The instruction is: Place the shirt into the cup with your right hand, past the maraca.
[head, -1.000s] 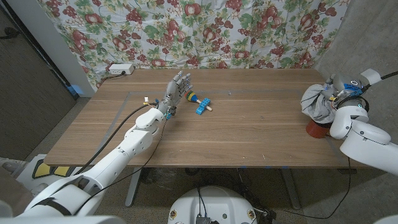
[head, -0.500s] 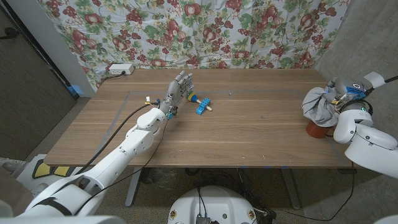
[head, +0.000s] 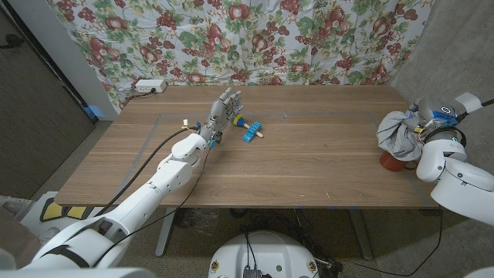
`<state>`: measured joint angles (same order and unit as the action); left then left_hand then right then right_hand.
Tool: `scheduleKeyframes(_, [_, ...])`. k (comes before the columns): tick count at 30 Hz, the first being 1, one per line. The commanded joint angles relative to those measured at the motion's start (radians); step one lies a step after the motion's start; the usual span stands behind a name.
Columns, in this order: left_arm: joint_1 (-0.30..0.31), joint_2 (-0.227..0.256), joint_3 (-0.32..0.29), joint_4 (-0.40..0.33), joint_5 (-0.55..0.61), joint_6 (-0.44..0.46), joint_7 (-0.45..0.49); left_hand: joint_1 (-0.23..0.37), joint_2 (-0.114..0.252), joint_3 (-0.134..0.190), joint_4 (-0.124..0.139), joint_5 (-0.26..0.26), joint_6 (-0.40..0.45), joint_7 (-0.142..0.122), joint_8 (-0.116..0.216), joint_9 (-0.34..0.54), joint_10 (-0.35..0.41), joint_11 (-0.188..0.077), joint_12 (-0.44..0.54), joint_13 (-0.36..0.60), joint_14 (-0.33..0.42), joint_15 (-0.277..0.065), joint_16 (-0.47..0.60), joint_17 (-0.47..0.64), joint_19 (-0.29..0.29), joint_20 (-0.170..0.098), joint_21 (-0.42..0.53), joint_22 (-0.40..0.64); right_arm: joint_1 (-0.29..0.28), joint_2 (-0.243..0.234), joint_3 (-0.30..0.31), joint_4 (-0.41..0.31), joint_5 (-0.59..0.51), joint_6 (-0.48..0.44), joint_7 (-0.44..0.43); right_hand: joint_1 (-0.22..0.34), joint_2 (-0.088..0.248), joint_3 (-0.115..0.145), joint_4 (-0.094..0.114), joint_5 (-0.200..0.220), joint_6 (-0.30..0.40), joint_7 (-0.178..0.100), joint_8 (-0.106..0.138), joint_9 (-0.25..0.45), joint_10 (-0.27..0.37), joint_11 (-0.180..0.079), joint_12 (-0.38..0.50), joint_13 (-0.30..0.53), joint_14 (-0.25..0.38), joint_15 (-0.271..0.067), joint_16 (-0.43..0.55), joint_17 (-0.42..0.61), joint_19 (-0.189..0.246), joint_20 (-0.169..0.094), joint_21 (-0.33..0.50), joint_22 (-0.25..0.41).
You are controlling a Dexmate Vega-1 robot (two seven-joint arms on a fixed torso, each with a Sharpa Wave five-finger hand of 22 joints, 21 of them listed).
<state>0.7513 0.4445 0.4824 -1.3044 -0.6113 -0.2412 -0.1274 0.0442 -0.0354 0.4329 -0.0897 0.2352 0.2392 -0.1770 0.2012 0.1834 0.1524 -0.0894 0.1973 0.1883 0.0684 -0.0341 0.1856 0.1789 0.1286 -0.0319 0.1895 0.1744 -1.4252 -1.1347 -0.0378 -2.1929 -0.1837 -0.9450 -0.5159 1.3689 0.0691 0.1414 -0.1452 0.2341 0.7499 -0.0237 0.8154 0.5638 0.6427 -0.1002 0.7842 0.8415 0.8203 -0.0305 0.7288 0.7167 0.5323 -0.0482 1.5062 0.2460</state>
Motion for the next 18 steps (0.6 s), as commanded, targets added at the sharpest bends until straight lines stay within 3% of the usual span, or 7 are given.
scheduleKeyframes(1, [0.002,-0.001,0.002,-0.004,0.005,0.000,0.008,-0.003,0.001,0.002,-0.007,0.000,0.007,0.001,-0.005,0.004,0.002,0.003,0.006,0.002,0.003,-0.028,0.003,0.002,0.001,-0.002,0.008,0.004,-0.002,0.015,-0.004,0.007,-0.010,0.001,0.015,0.018,0.024,0.013,0.000,0.007,0.002,-0.004,0.005,0.006,0.006,-0.002,-0.002,0.005,0.076,-0.205,0.006,0.002,-0.004,-0.151,0.008,-0.002])
scheduleKeyframes(18, [0.006,0.001,-0.001,0.000,-0.003,0.001,0.003,-0.004,0.002,0.001,-0.007,-0.001,0.008,0.002,-0.004,0.004,0.003,0.002,0.006,0.002,0.002,-0.028,0.003,0.002,0.000,-0.003,0.008,0.004,0.022,0.014,-0.042,0.010,-0.016,-0.025,0.023,0.017,0.023,0.016,-0.001,0.007,0.003,-0.004,0.005,0.008,0.009,-0.003,-0.008,0.005,0.074,-0.205,0.004,0.002,-0.008,-0.152,0.017,-0.017])
